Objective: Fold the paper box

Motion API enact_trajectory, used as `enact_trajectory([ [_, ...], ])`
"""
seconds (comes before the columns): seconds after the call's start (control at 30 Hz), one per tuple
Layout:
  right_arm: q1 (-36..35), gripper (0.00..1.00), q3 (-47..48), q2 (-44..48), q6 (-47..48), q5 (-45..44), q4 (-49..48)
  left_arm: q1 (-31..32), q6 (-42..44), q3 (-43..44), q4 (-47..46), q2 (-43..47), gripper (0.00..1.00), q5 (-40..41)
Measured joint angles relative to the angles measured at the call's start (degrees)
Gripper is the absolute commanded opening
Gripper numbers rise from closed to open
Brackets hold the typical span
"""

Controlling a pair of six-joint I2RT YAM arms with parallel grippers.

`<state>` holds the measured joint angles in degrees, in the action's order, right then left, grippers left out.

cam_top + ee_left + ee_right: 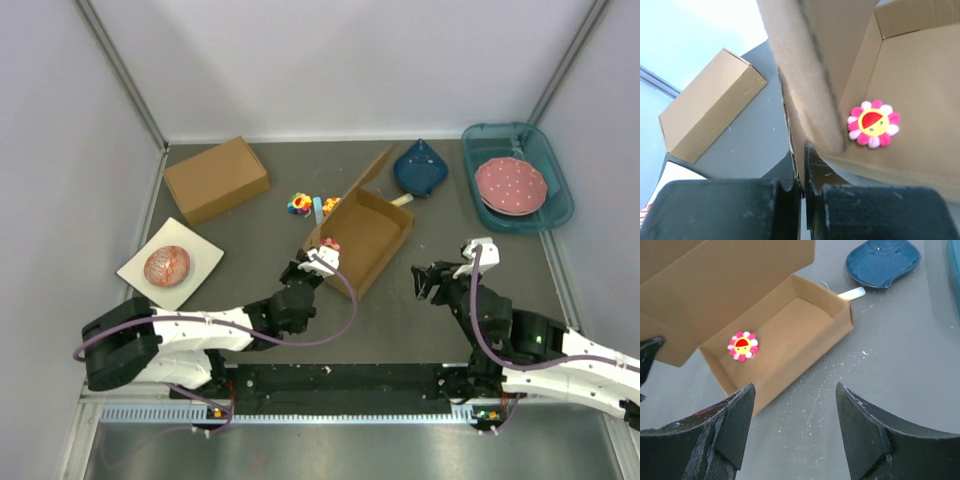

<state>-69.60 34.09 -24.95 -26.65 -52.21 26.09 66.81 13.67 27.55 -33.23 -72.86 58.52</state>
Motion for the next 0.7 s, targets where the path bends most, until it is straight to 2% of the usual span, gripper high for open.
enact_trajectory([
  [0.23, 0.0, 0.66, -2.3, -0.7, -0.2, -1.4, -3.0, 0.0, 10.7, -5.9, -10.4, 6.3, 0.00, -3.9],
  [0.37, 0.0, 0.66, -4.8, -1.2, 0.2, -4.0, -6.6, 0.0, 11.8, -8.3, -13.3, 7.5, 0.00, -5.8],
  [0.5, 0.6, 0.66, -9.8, -3.1, 4.0, -7.6, -15.7, -0.5, 9.7, -10.4, -14.5, 7.5, 0.00, -7.5],
  [0.57, 3.6, 0.66, -12.5, -5.3, 6.3, -6.3, -21.2, -0.8, 8.2, -11.2, -14.5, 7.5, 0.00, -8.0],
  [0.7, 18.5, 0.61, -13.4, -11.7, 6.1, 3.0, -27.1, -0.9, 4.9, -11.8, -14.6, 7.5, 0.00, -8.2],
])
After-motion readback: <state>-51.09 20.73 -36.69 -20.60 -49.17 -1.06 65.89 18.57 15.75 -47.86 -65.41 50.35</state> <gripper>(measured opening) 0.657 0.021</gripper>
